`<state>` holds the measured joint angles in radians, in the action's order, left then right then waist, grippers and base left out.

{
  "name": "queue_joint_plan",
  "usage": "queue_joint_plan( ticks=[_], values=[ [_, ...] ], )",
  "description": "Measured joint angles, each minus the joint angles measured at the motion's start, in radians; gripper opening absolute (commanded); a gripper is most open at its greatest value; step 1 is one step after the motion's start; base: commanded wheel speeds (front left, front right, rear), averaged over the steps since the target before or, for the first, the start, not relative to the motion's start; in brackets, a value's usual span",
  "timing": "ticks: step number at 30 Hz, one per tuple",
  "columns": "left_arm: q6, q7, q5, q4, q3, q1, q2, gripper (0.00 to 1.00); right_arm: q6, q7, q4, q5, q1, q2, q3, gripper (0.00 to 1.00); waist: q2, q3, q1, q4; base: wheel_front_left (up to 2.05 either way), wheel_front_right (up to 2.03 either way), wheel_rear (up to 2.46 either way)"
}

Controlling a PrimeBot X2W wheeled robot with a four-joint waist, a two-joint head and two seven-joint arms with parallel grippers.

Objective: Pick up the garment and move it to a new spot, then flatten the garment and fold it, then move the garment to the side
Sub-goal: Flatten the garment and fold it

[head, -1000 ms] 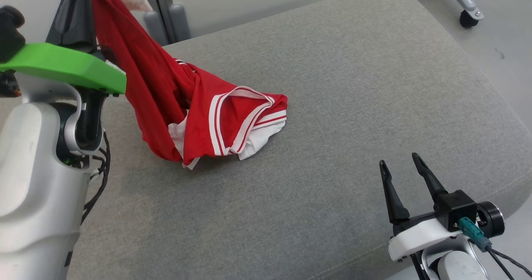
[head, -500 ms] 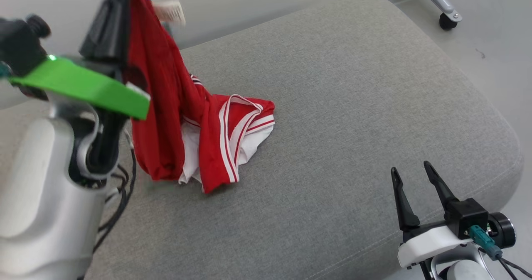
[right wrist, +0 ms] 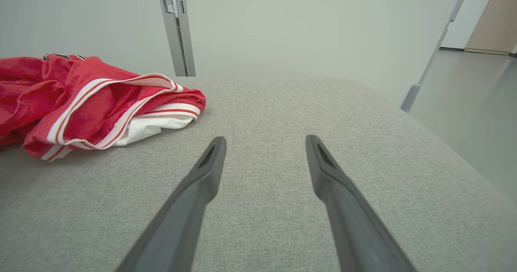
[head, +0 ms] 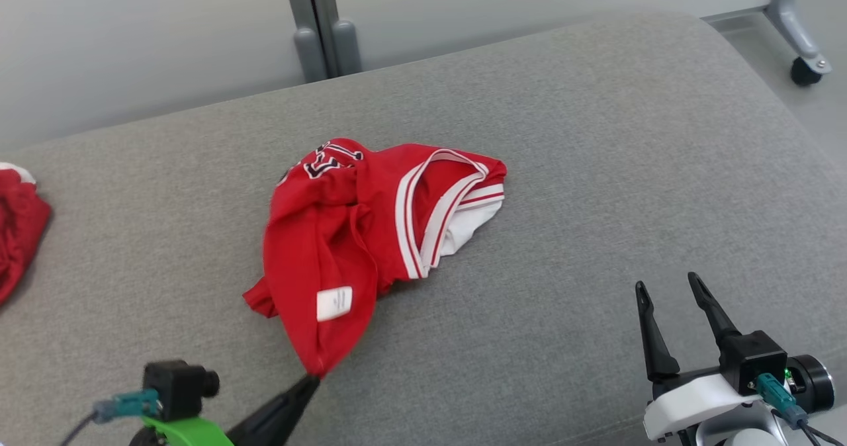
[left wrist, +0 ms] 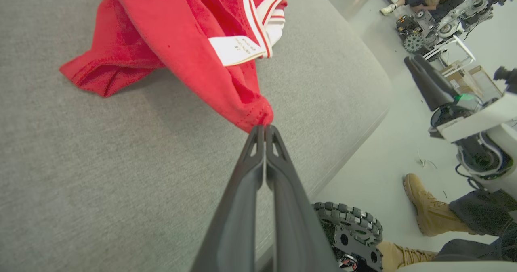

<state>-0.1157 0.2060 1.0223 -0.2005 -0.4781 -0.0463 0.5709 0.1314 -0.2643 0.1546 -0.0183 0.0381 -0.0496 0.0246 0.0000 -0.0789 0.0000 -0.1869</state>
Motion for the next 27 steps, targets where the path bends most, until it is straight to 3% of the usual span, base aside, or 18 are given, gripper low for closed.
queue_joint_plan(
  ticks=[6,10,14,18,19,20,21,23,27],
  values=[
    [-0.005,-0.017,-0.177,0.177,-0.112,-0.035,0.025,0.00,0.000,0.000,0.012,-0.002,-0.025,0.000,-0.029,1.00,0.0000,-0.007,0.0000,0.066,0.00,0.00,0.00],
    [0.034,-0.067,-0.275,0.317,-0.119,-0.023,0.042,0.00,0.000,0.000,0.017,-0.002,-0.029,0.001,-0.038,1.00,-0.0001,-0.013,0.0000,0.080,0.00,0.00,0.00],
    [0.070,-0.127,-0.291,0.394,-0.077,-0.003,0.050,0.00,0.000,0.000,0.021,-0.002,-0.022,0.000,-0.029,1.00,0.0000,-0.013,0.0000,0.076,0.00,0.00,0.00],
    [0.079,-0.185,-0.297,0.448,-0.061,0.005,0.047,0.01,0.000,0.000,0.024,0.000,-0.020,0.000,-0.028,1.00,0.0000,-0.015,0.0000,0.066,0.00,0.00,0.00],
    [0.083,-0.196,-0.294,0.462,-0.054,0.004,0.041,0.37,0.000,0.000,0.024,0.002,-0.020,0.000,-0.028,1.00,0.0000,-0.015,0.0000,0.061,0.00,0.00,0.00],
    [0.095,-0.199,-0.274,0.470,-0.040,0.001,0.028,0.87,0.000,0.000,0.023,0.004,-0.020,0.000,-0.029,1.00,0.0000,-0.016,0.0000,0.057,0.00,0.00,0.00],
    [0.103,-0.195,-0.266,0.474,-0.037,-0.001,0.022,1.00,0.000,0.000,0.023,0.005,-0.020,0.000,-0.030,1.00,0.0000,-0.016,0.0000,0.053,0.00,0.00,0.00],
    [0.131,-0.167,-0.256,0.470,-0.030,-0.015,0.024,1.00,0.000,0.000,0.021,0.006,-0.020,0.000,-0.034,1.00,0.0000,-0.018,0.0000,0.042,0.00,0.00,0.00],
    [0.210,-0.131,-0.196,0.281,0.032,-0.048,0.047,1.00,0.000,0.000,0.009,0.008,-0.021,0.000,-0.034,1.00,0.0000,-0.020,0.0000,0.017,0.00,0.00,0.00]
  ],
)
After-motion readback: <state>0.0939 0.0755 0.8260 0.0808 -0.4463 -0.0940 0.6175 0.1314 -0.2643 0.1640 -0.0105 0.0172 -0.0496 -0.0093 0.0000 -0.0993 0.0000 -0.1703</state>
